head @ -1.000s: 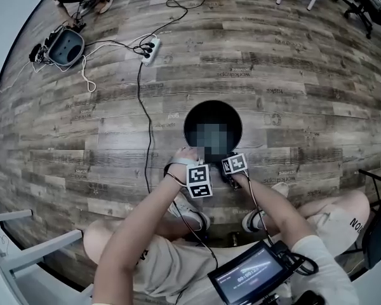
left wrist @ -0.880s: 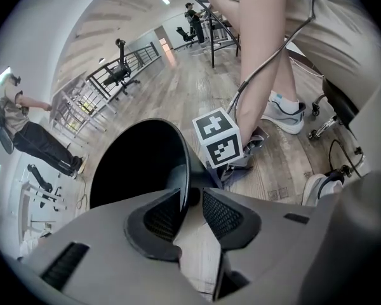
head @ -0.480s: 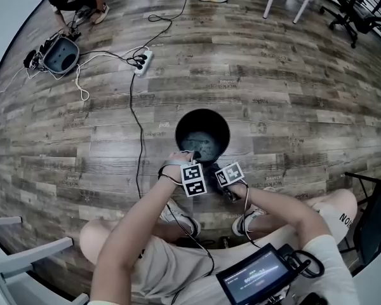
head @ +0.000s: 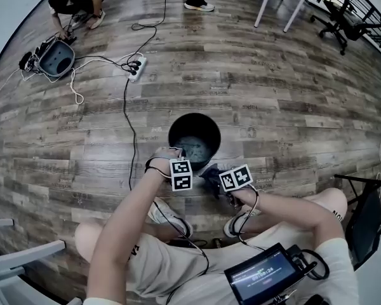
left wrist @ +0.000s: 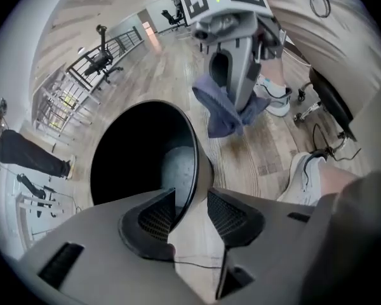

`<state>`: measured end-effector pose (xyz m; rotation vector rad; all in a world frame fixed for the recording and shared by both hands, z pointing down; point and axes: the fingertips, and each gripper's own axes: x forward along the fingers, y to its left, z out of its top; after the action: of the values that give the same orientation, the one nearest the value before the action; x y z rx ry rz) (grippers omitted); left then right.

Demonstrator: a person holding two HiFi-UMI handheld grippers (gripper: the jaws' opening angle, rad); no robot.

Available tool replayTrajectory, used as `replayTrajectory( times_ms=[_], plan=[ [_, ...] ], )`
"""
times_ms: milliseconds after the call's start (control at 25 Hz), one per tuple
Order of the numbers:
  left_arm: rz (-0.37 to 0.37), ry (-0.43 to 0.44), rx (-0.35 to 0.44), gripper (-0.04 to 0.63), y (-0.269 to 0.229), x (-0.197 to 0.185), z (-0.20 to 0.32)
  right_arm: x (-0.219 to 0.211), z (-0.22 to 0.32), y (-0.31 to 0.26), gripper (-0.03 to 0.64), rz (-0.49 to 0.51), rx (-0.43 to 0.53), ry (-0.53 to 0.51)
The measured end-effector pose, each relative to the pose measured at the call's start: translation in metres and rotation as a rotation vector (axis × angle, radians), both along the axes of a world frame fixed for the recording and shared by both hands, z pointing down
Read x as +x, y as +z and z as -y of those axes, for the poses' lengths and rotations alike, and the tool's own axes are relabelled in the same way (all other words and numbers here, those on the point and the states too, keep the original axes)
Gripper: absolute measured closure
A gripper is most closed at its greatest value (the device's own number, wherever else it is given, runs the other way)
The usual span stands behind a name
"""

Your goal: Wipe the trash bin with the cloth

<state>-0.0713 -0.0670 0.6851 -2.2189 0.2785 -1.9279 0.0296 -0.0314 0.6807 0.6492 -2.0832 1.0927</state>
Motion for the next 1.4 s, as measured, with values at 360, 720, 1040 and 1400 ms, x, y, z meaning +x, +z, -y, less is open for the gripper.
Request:
replayTrajectory(
  times_ms=[360,720,1040,1400],
  plan=[
    [0.080,0.080,0.139,0.440,0.015,-0.011,0.009,-0.001,0.000,-0.076,0.537,0.092,0.069,0.014],
    [0.091,-0.011,0.092,0.437,0.015,-0.009,0.011,-0.001,0.021,-0.088,0.537,0.110,0.123,0.051],
    [0.059,-0.117,0.081,0.434,0.014,0.002,0.008,-0.006,0.017,-0.067,0.537,0.085,0.100,0.035],
    [-0.038,-0.243,0.024,0.440,0.009,0.023,-0.002,-0.020,0.021,-0.042,0.537,0.033,0.099,-0.012]
  ],
)
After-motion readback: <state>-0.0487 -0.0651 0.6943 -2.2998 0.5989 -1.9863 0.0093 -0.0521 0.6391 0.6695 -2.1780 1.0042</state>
